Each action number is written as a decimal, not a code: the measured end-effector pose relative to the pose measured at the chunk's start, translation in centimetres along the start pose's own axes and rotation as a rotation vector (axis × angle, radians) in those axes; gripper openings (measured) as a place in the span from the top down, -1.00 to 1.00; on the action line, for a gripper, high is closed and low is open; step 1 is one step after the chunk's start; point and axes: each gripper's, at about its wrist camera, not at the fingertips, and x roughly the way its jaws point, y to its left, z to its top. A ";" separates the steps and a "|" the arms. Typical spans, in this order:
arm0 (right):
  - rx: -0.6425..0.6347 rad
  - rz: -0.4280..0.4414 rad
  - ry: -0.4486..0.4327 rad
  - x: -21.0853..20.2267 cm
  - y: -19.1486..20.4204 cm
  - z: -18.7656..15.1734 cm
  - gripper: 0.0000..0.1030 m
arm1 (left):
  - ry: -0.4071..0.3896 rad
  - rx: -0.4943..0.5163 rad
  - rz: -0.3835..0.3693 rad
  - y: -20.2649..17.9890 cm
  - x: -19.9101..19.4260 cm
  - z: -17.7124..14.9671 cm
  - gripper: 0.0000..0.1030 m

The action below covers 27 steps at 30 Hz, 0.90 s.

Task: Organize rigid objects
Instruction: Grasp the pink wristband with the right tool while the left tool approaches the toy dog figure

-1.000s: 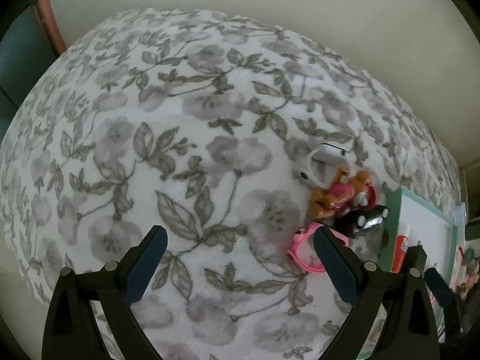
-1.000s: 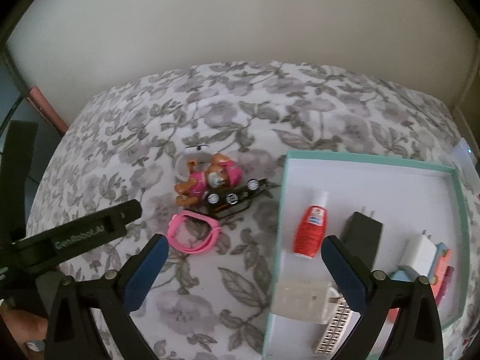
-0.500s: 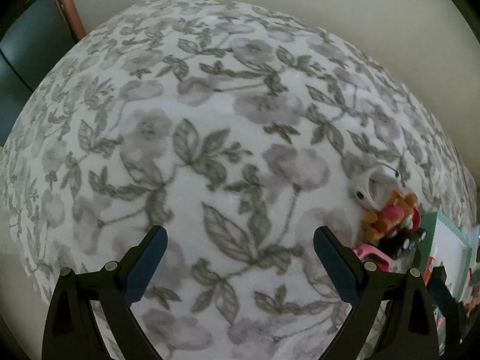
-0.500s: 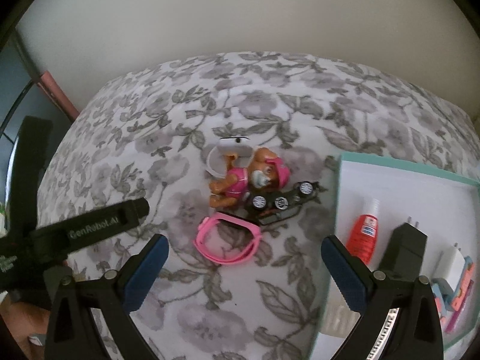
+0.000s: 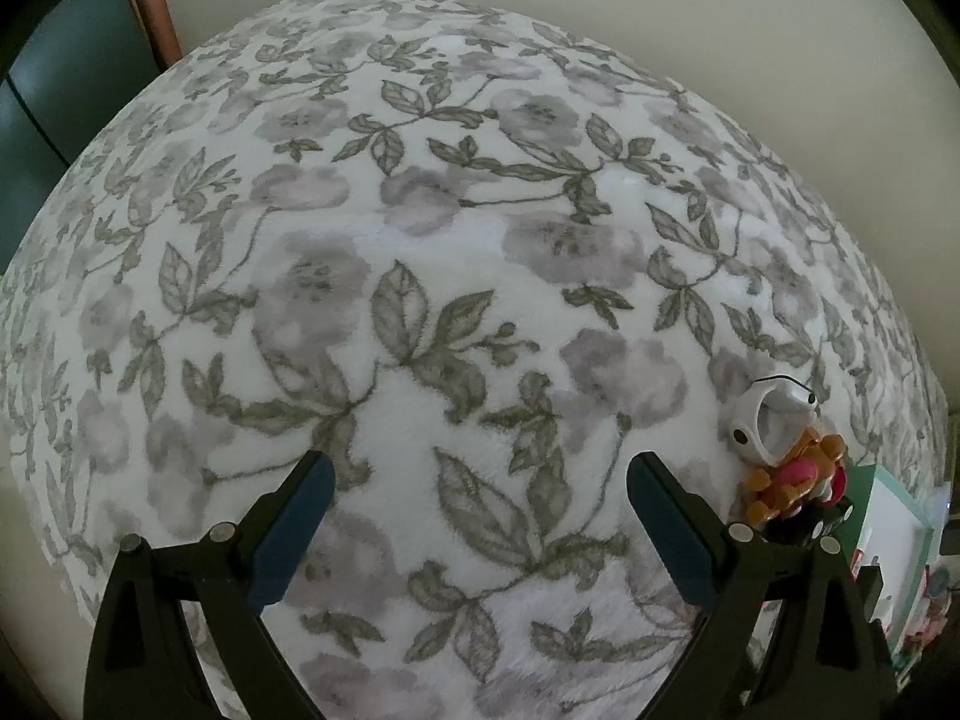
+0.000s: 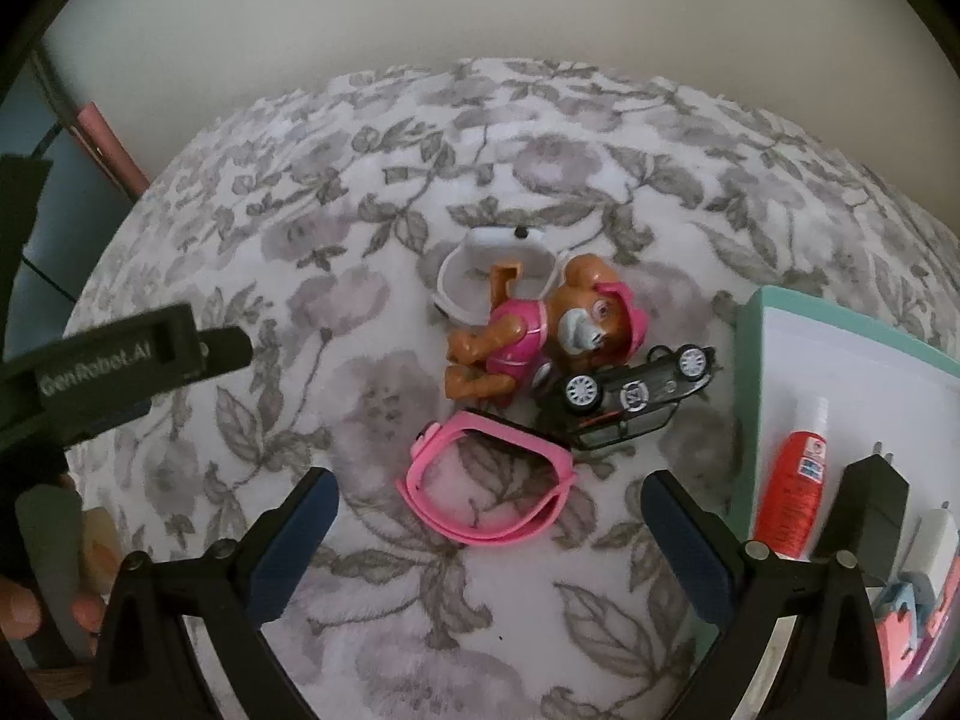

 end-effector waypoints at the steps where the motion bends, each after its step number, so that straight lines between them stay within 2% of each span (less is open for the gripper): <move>1: -0.008 -0.005 0.006 0.3 0.1 0.0 -0.98 | 0.000 0.002 -0.002 0.0 0.0 0.0 -0.90; 10: -0.021 -0.038 0.051 2.3 0.3 -0.4 -0.98 | 0.008 0.008 -0.017 -0.3 0.8 0.7 -0.90; 18: -0.049 -0.077 0.046 2.7 0.8 -0.8 -0.96 | -0.002 0.013 -0.020 -0.3 0.5 1.0 -0.90; 22: -0.060 -0.105 0.043 2.8 1.3 -1.1 -0.82 | -0.005 0.019 -0.018 -0.4 0.3 0.9 -0.90; 27: -0.029 -0.094 0.039 2.5 1.0 -0.9 -0.64 | -0.013 0.034 -0.018 -0.9 -0.1 1.0 -0.90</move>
